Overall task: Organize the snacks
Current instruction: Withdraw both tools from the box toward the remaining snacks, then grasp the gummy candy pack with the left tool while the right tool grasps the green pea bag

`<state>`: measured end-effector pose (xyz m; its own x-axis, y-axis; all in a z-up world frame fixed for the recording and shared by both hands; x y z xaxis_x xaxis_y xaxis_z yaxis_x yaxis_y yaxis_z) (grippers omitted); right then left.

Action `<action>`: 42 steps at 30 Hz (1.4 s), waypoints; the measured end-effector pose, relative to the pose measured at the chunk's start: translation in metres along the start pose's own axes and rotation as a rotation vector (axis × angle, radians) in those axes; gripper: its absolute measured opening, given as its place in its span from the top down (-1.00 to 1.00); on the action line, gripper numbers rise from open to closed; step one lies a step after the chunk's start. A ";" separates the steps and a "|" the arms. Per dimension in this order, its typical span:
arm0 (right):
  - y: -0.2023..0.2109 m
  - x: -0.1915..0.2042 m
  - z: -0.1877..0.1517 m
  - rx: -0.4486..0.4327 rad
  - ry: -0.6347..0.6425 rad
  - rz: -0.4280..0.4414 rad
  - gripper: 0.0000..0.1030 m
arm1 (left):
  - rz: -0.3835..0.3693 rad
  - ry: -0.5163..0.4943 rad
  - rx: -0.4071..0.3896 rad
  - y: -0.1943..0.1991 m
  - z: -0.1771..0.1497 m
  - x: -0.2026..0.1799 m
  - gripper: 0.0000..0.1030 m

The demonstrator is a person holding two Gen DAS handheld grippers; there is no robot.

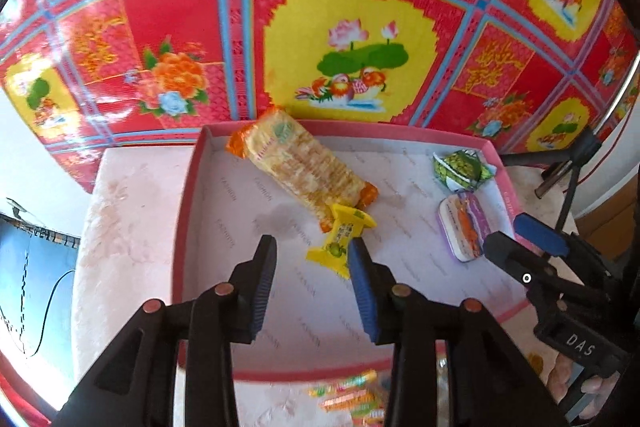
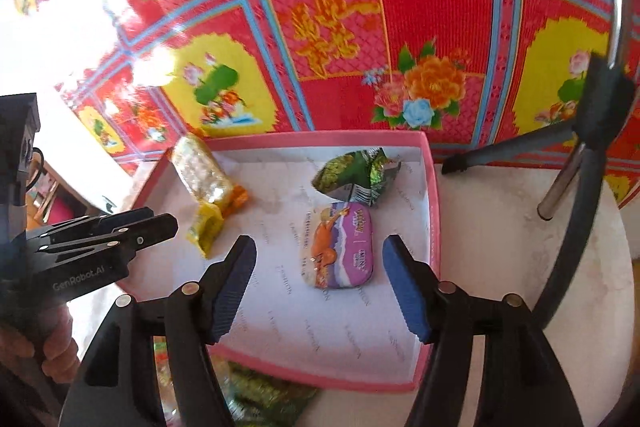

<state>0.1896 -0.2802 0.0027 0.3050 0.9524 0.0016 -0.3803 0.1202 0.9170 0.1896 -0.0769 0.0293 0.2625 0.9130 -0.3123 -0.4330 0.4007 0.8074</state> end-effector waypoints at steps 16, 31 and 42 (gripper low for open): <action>0.063 -0.005 -0.042 -0.014 -0.024 -0.004 -0.31 | -0.017 0.047 -0.013 0.052 -0.053 0.001 0.25; 0.090 -0.031 -0.094 0.004 -0.016 -0.033 -0.31 | -0.063 0.093 0.033 0.040 -0.081 -0.012 0.03; 0.086 -0.039 -0.105 0.024 -0.024 -0.013 -0.31 | -0.034 0.101 0.065 0.015 -0.090 -0.018 0.00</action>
Point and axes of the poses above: each gripper's, at about its wrist camera, not at the fingertips, and y roughly against the way its jaws point, x to its left, z to its top, the point moved 2 cm from there along -y, roughly the way its jaws point, and after that the axes turned 14 degrees about -z, right-handed, at the moved point
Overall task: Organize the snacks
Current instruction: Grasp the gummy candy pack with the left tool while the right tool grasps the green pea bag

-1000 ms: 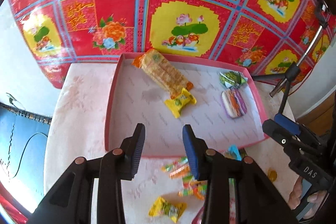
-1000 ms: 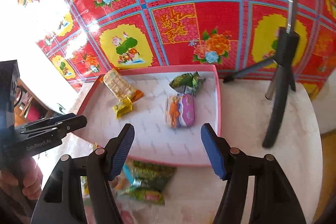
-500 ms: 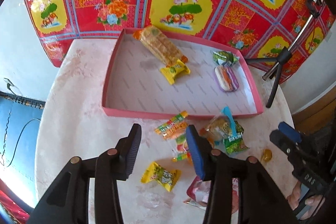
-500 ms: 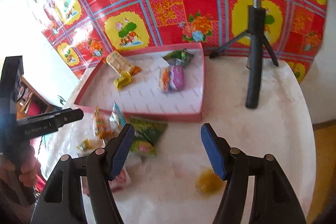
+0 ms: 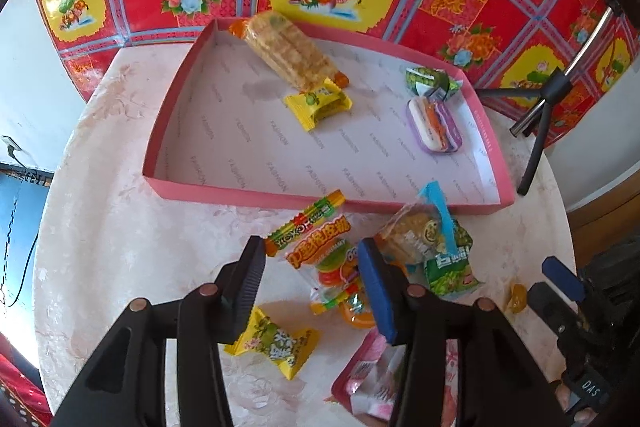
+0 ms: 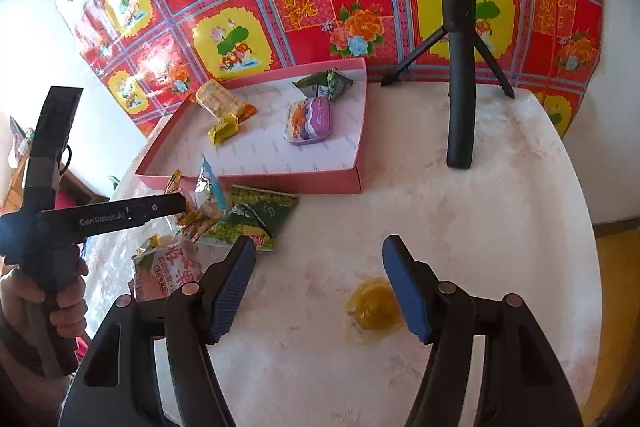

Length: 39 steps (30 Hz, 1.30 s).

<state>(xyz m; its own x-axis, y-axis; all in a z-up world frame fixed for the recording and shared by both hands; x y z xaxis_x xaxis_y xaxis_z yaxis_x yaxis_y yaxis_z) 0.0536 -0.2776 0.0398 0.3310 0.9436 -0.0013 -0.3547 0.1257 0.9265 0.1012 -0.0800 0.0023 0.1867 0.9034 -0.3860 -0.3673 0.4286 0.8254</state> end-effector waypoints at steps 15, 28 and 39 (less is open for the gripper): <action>-0.009 0.000 -0.002 0.027 -0.026 0.025 -0.31 | -0.006 -0.048 -0.034 0.001 0.009 -0.023 0.01; -0.007 0.004 -0.001 0.031 -0.021 0.015 -0.31 | -0.044 -0.026 -0.004 -0.015 0.001 -0.024 0.30; -0.009 0.014 0.000 0.051 -0.020 0.054 -0.31 | -0.015 -0.035 -0.080 0.017 0.001 -0.003 0.31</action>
Point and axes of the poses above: each gripper's, at about its wrist camera, not at the fingertips, and y roughly against the way its jaws point, x to its left, z to its top, the point moved 2 cm from there along -y, roughly the way its jaws point, and after that the axes turned 14 degrees about -z, right-handed, at the moved point
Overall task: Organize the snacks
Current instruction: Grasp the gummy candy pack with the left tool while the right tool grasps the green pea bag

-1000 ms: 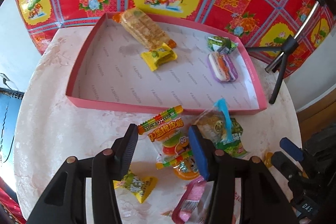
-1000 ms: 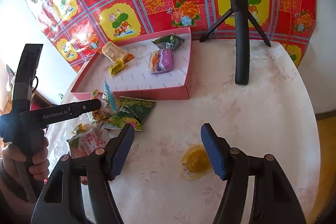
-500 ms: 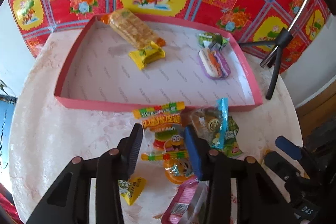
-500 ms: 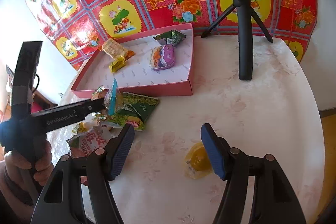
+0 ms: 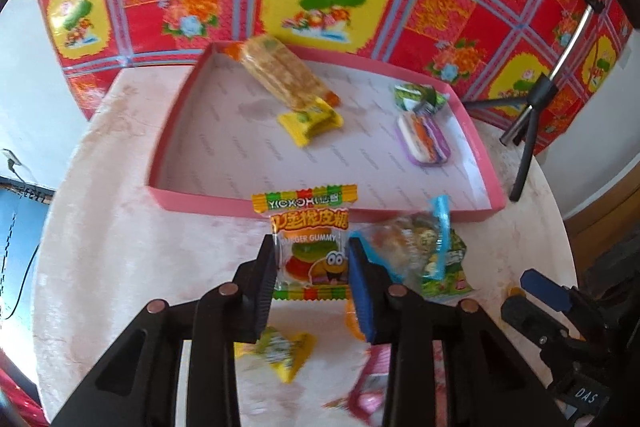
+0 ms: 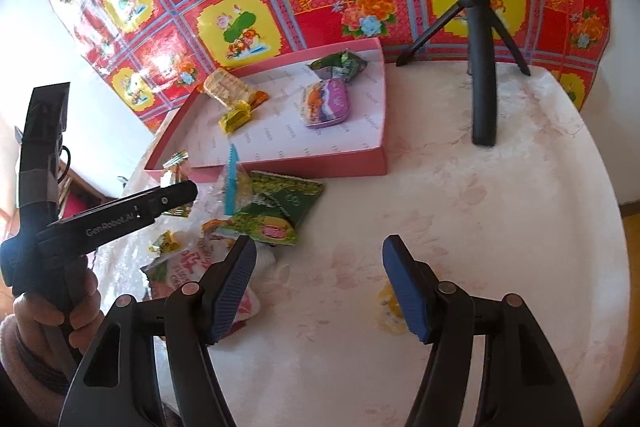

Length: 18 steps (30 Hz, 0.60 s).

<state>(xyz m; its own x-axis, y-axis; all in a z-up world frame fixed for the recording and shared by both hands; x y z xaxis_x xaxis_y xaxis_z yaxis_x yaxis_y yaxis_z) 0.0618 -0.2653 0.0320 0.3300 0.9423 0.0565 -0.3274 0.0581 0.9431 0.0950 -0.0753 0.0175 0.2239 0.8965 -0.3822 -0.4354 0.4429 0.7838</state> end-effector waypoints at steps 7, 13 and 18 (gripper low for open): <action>-0.010 0.017 0.009 0.016 -0.007 0.024 -0.31 | 0.043 0.033 0.000 0.019 0.002 0.026 0.31; -0.028 0.032 0.019 0.055 -0.016 0.024 -0.31 | 0.044 0.056 0.004 0.029 0.004 0.039 0.31; -0.039 0.044 0.020 0.063 0.022 -0.011 -0.31 | 0.038 0.060 0.010 0.027 0.000 0.041 0.31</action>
Point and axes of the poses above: each gripper's, at about its wrist camera, not at the fingertips, and y roughly against the way its jaws point, x to its left, z to its top, the point moved 2 cm from there along -y, roughly the way its jaws point, and after that the axes turned 14 degrees about -z, right-handed, at the moved point
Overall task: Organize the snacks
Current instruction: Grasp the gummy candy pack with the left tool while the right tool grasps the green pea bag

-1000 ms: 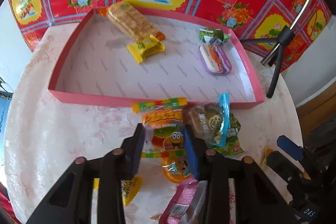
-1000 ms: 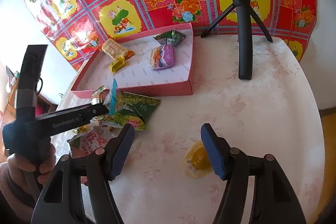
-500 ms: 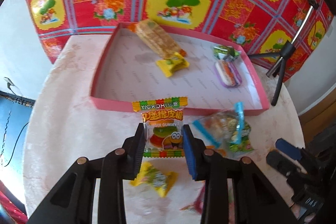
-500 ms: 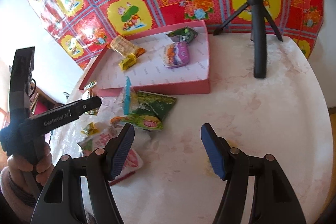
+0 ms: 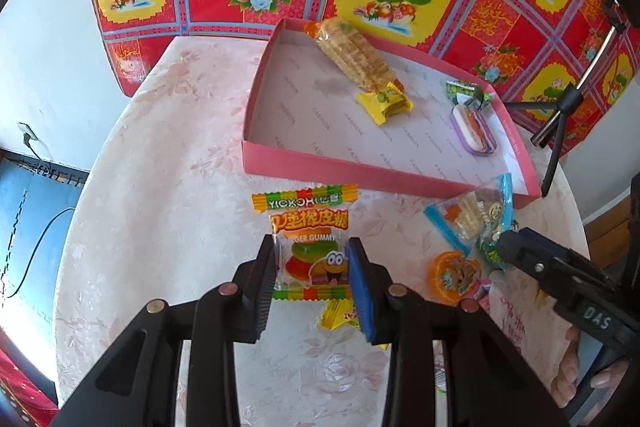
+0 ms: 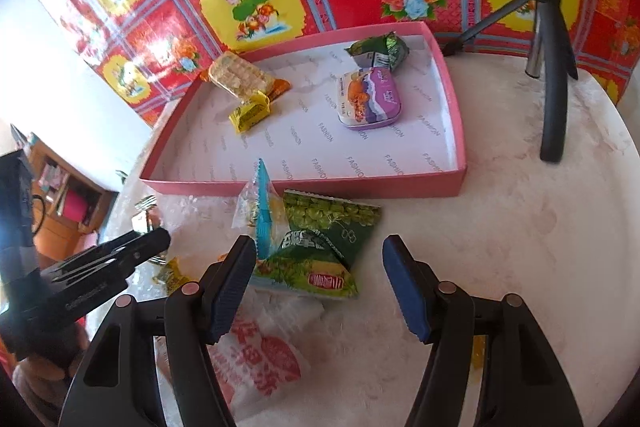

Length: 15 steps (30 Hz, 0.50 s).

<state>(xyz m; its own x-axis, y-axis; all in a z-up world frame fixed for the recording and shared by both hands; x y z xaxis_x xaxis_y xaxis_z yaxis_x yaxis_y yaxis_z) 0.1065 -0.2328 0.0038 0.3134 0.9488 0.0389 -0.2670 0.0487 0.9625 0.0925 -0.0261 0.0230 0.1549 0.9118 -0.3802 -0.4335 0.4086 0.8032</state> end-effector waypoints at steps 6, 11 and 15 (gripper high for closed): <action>-0.008 0.002 -0.008 -0.010 0.019 -0.039 -0.31 | -0.007 -0.002 0.004 -0.003 -0.002 0.000 0.31; -0.006 0.000 -0.011 -0.043 0.052 -0.033 -0.31 | -0.008 -0.004 0.006 -0.006 -0.004 0.001 0.31; -0.006 -0.003 -0.010 -0.046 0.036 -0.009 -0.31 | -0.004 -0.008 0.007 -0.007 -0.004 0.001 0.31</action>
<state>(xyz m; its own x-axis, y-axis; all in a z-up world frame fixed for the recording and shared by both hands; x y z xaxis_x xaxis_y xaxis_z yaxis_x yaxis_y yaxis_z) 0.0983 -0.2330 -0.0052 0.2828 0.9590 0.0202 -0.3064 0.0704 0.9493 0.0923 -0.0279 0.0151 0.1639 0.9106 -0.3793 -0.4263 0.4121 0.8052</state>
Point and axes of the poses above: each gripper's, at about its wrist camera, not at the fingertips, and y roughly against the way its jaws point, x to its left, z to its top, the point moved 2 cm from there along -y, roughly the way its jaws point, and after that the axes turned 14 degrees about -z, right-handed, at the moved point
